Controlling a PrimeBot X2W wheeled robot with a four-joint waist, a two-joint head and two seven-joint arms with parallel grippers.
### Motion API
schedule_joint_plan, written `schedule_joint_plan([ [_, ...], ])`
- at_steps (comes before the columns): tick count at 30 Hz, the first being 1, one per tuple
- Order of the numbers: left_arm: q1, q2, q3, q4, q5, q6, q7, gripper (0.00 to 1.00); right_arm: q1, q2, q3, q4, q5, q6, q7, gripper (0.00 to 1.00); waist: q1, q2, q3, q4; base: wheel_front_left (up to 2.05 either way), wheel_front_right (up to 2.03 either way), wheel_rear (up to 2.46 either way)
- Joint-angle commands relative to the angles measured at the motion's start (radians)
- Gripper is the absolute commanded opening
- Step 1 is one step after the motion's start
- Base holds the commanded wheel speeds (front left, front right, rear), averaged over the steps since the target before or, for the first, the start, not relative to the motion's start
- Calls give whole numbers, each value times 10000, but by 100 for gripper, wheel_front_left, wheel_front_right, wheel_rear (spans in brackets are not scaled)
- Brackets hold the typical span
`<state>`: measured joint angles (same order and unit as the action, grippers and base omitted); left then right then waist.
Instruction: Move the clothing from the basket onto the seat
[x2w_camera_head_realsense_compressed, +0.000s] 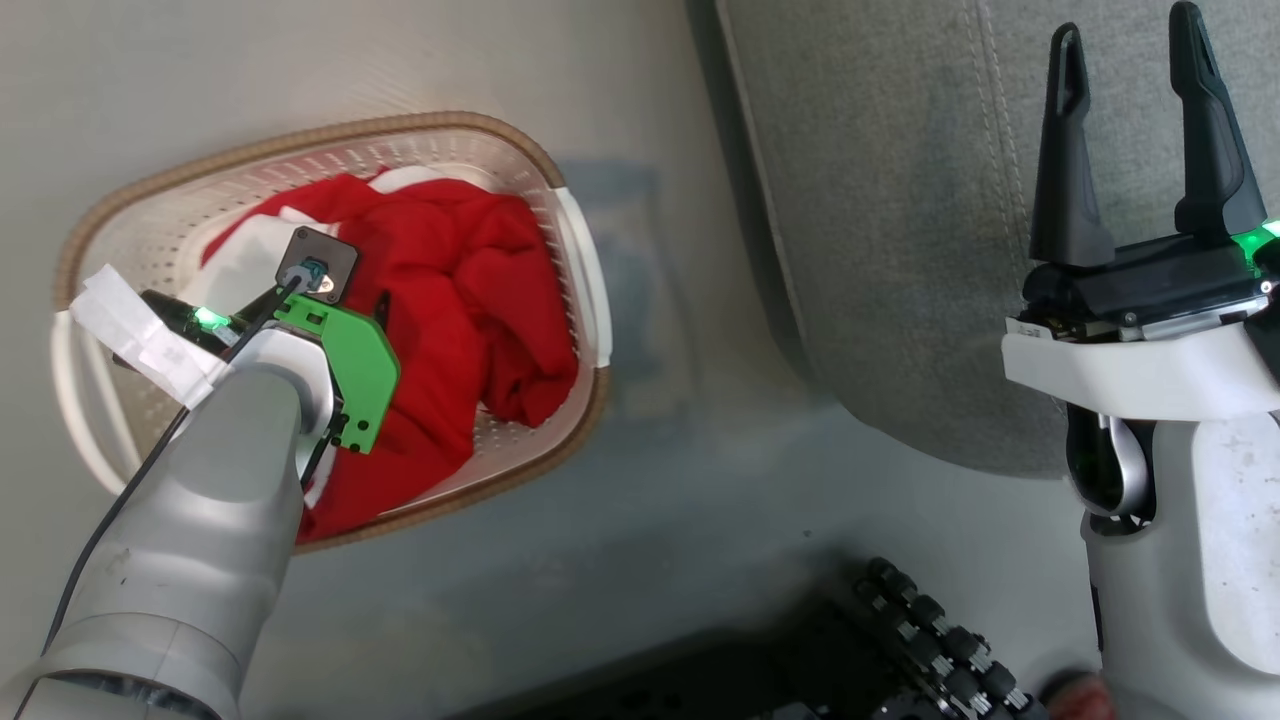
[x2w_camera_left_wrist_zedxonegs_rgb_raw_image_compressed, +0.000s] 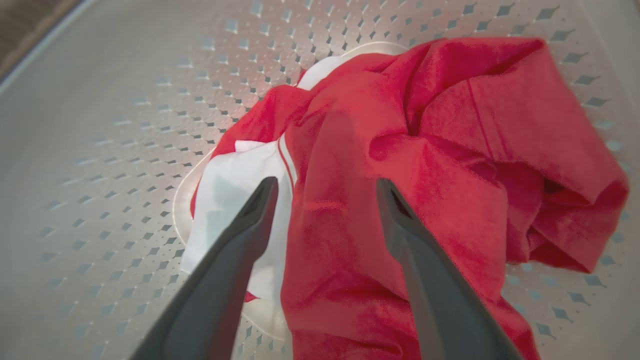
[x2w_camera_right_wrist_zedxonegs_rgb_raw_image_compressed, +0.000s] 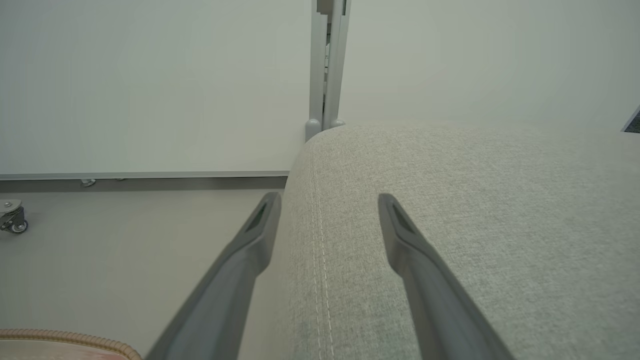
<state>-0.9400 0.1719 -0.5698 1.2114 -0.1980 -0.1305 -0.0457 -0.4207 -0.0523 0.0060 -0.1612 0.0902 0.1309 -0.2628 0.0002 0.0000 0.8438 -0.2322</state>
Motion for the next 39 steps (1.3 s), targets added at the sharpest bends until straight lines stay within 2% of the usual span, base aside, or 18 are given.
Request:
schedule_joint_plan([
  [1, -188, 46, -25, 83, -134, 2, -60, 100, -150, 15, -13, -64, 132, -3, -31, 100, -2, 0, 656, -642, 0, 0, 0],
  [7, -458, 291, -293, 323, -149, 2, -161, 100, -146, 19, 5, -130, 378, -3, -31, 100, -2, 0, 887, -800, 0, 0, 0],
  [15, -792, 631, -615, 556, 186, 691, -155, 100, -199, 18, 126, -174, 586, -3, -31, 100, -2, 0, 1206, -973, 0, 0, 0],
  [19, -848, 665, -609, 604, 70, 672, -406, 100, -207, 19, 132, -125, 641, -3, -30, 100, -2, 0, 1273, -1022, 0, 0, 0],
  [20, -849, 666, -637, 608, 62, 611, -469, 91, -211, 19, 127, -105, 655, -3, -30, 100, -2, 0, 1274, -1025, 0, 0, 0],
  [21, -869, 674, -633, 611, 26, 605, -597, 34, -218, 19, 123, -89, 664, -3, -30, 100, -2, 0, 1271, -1024, 0, 0, 0],
  [22, -880, 677, -621, 617, 6, 610, -678, 2, -223, 19, 117, -73, 664, -3, -30, 100, -2, 0, 1265, -1022, 0, 0, 0],
  [30, -595, 422, -574, 654, -210, 771, -1475, 0, -188, 15, 61, 80, 566, -3, -30, 100, -2, 0, 830, -775, 0, 0, 0],
  [39, 290, -207, -196, 183, -813, 951, -2183, 0, 269, 9, -124, 185, 75, -3, -30, 100, -2, 0, -789, 173, 0, 0, 0],
])
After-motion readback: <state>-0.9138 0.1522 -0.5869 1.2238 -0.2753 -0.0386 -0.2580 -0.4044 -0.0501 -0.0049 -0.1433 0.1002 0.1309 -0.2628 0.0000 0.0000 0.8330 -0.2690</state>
